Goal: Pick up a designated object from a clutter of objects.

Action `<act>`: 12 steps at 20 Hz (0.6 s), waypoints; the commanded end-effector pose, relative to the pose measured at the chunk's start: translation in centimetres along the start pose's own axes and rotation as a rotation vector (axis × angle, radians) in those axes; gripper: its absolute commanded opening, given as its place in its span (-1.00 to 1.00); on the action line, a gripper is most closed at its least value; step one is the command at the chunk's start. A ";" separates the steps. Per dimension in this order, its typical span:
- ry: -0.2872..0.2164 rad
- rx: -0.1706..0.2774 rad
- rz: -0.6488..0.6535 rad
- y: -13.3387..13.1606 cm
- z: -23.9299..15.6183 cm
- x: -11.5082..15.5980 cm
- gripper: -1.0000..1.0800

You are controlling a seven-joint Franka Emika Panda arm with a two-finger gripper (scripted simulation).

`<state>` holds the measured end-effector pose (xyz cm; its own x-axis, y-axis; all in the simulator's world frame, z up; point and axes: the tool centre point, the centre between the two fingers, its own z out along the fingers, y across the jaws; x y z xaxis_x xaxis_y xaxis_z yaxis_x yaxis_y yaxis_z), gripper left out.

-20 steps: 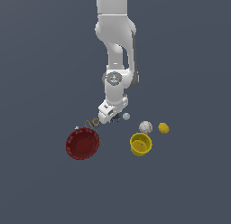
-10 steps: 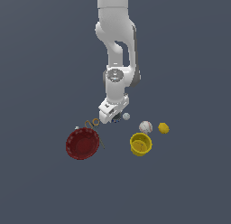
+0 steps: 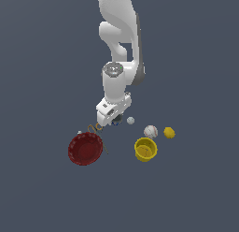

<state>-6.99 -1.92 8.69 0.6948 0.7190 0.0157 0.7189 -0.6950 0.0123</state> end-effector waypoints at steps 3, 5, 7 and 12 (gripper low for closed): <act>0.000 0.001 0.002 2.0 -3.5 0.2 -1.00; -0.001 0.002 0.002 2.9 -5.1 0.3 -1.00; -0.002 0.003 0.003 3.8 -6.8 0.4 -1.00; -0.004 0.005 0.006 6.2 -10.9 0.6 -1.00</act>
<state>-2.86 -5.37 18.32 0.6985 0.7155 0.0123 0.7155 -0.6986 0.0078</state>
